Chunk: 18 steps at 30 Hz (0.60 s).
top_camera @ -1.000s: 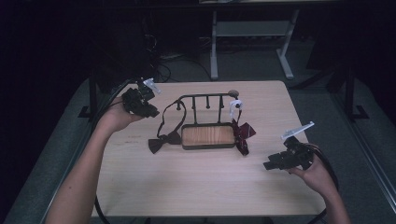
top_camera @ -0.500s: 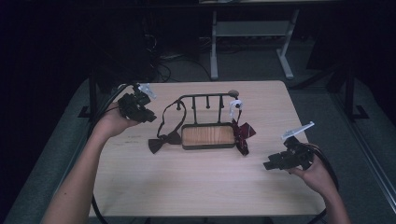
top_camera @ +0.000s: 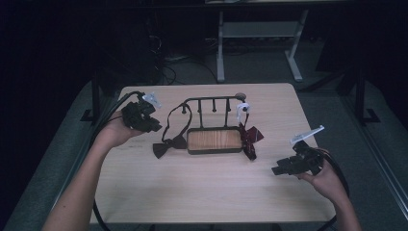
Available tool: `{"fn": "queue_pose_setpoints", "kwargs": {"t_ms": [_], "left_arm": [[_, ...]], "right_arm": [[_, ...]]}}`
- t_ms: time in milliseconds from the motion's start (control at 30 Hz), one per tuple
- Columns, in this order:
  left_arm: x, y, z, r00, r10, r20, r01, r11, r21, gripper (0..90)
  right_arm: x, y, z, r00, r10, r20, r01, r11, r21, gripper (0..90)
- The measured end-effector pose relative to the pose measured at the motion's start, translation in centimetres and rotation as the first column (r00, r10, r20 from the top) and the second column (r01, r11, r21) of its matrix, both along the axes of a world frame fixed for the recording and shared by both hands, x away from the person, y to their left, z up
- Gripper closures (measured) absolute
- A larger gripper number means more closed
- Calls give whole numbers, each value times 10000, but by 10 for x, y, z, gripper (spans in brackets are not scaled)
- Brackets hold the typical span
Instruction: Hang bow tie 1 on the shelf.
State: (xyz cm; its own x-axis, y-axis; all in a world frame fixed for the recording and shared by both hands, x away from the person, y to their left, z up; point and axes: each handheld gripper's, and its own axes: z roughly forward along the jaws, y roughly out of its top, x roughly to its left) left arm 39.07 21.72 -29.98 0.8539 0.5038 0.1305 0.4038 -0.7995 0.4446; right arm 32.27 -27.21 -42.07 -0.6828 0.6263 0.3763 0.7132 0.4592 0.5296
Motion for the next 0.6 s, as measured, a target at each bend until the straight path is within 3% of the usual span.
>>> {"fn": "queue_pose_setpoints", "kwargs": {"t_ms": [600], "left_arm": [[-13, 1, -12, 9998, -219, -15, 219, 9996, -160, 719]], "right_arm": [[-1, -2, 0, 10000, -90, 8, 90, 10000, 11, 492]]}}
